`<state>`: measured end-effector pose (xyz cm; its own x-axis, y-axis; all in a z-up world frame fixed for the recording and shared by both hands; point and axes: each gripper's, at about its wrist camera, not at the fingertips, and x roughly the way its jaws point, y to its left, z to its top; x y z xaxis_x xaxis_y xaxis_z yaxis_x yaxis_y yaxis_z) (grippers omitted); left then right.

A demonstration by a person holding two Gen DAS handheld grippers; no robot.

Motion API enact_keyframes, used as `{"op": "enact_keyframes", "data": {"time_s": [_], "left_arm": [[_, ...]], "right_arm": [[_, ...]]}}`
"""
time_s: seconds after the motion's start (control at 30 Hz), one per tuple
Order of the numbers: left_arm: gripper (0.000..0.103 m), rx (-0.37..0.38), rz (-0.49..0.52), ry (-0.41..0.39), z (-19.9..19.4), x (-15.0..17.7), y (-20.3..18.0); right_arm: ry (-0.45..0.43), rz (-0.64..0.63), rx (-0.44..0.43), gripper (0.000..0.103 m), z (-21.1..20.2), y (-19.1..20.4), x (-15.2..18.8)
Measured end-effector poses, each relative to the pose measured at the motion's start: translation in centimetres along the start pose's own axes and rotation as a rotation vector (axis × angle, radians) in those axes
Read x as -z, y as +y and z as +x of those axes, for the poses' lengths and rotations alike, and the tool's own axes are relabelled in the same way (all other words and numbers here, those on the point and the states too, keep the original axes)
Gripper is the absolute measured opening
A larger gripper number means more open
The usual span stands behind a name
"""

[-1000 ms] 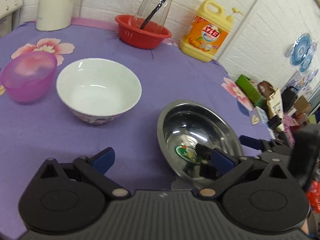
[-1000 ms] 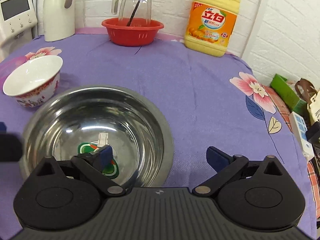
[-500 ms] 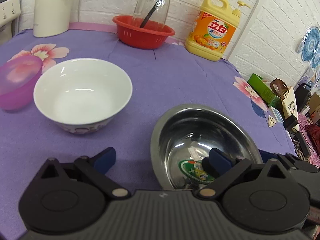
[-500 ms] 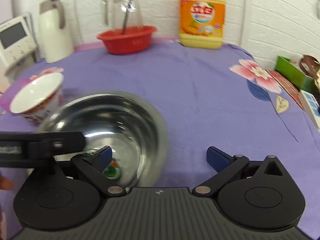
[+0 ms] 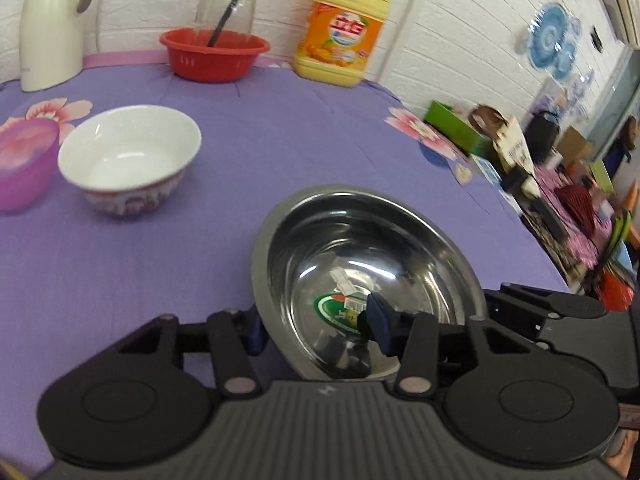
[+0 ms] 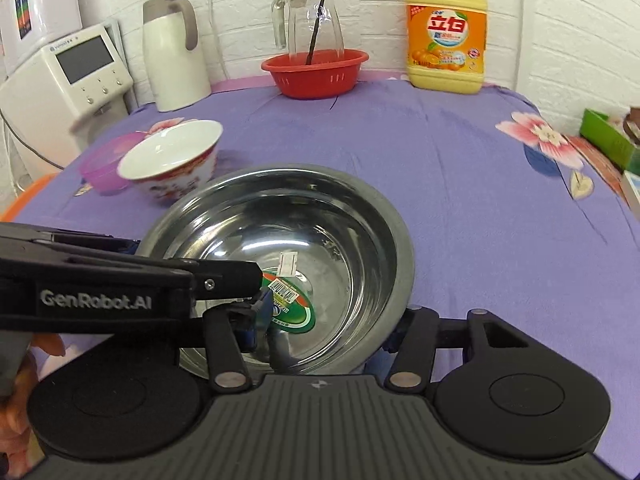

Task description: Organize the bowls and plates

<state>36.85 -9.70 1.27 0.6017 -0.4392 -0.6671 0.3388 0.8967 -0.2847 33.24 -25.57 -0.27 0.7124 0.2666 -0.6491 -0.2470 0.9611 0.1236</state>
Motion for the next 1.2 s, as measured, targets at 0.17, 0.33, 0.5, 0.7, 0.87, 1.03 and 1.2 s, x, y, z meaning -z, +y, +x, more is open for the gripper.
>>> {"op": "enact_keyframes", "data": {"time_s": [0.17,0.33,0.5,0.7,0.87,1.03,1.2], "left_arm": [[0.048,0.023,0.048,0.020,-4.0,3.7,-1.3],[0.048,0.034,0.070,0.029,-6.2,6.6,-1.9],[0.048,0.048,0.065,0.043,-6.7,8.2,-2.4],[0.048,0.046,0.094,0.037,-6.8,9.5,-2.9],[0.053,0.044,0.071,0.040,-6.4,9.2,-2.4],[0.091,0.009,0.045,-0.035,-8.6,8.1,-1.2],[0.100,-0.063,0.023,-0.131,-10.8,5.5,0.5]], "right_arm": [[0.001,0.027,-0.013,0.092,-4.7,1.9,3.7],[0.008,0.034,-0.015,0.093,-7.2,3.6,6.5],[0.017,0.042,-0.001,0.093,-8.2,4.0,8.1],[0.014,0.040,0.020,0.094,-9.2,4.5,9.6],[0.018,-0.001,0.058,0.094,-8.5,4.8,9.2],[-0.002,0.048,0.022,0.103,-9.9,3.7,9.7],[-0.067,0.085,0.045,0.103,-11.7,2.5,8.5]]}}
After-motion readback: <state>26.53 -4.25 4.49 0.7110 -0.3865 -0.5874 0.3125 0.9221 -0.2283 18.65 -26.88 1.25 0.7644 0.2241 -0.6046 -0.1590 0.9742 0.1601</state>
